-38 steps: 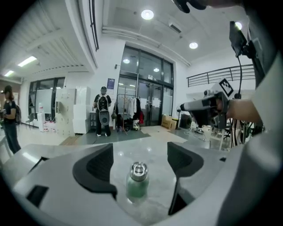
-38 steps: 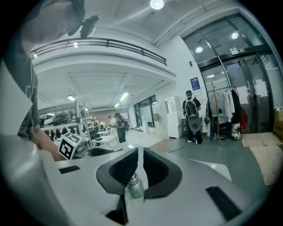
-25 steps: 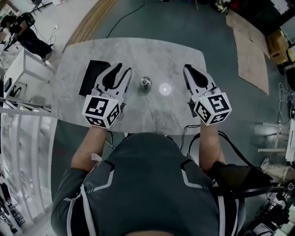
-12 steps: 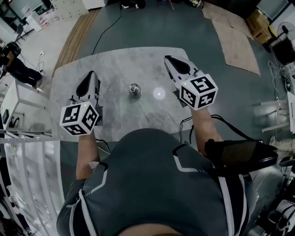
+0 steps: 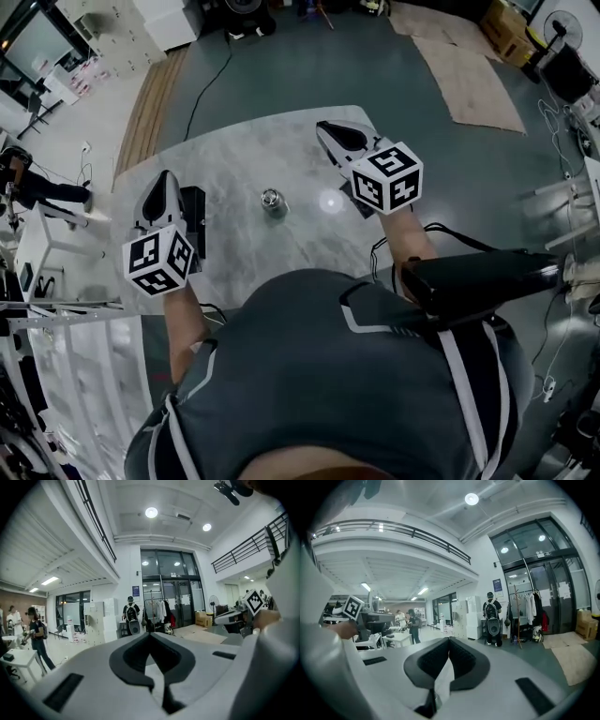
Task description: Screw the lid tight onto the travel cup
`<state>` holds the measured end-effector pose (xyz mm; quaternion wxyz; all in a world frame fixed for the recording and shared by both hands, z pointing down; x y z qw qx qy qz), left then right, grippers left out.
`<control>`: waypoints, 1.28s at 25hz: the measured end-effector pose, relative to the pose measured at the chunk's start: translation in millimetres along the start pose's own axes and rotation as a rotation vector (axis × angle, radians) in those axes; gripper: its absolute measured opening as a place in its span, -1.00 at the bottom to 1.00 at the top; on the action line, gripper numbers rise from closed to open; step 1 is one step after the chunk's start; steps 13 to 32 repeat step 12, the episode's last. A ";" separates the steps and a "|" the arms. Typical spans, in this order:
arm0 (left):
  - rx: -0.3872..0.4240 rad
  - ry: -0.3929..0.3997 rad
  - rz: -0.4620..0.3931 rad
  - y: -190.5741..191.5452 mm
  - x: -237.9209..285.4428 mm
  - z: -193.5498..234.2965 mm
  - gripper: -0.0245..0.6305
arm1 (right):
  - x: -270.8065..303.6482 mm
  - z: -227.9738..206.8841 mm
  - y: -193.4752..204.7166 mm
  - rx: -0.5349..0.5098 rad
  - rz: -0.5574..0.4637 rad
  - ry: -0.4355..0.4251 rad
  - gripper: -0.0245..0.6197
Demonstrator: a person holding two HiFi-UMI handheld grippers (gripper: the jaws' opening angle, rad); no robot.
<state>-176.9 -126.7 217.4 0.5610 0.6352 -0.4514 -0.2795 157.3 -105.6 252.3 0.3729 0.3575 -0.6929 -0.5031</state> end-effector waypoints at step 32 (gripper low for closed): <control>-0.056 0.058 -0.015 5.7 6.9 -32.8 -0.90 | -4.5 -11.8 3.9 -0.003 0.003 0.014 -0.84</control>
Point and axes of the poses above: the fingertips, and each gripper's own axes: x forward along the fingers, z to its left, y out of its underside, the point moved 7 cm from there along -x, backward along the fingers, and after that the axes turned 7 degrees about x, right-handed, at the moved point
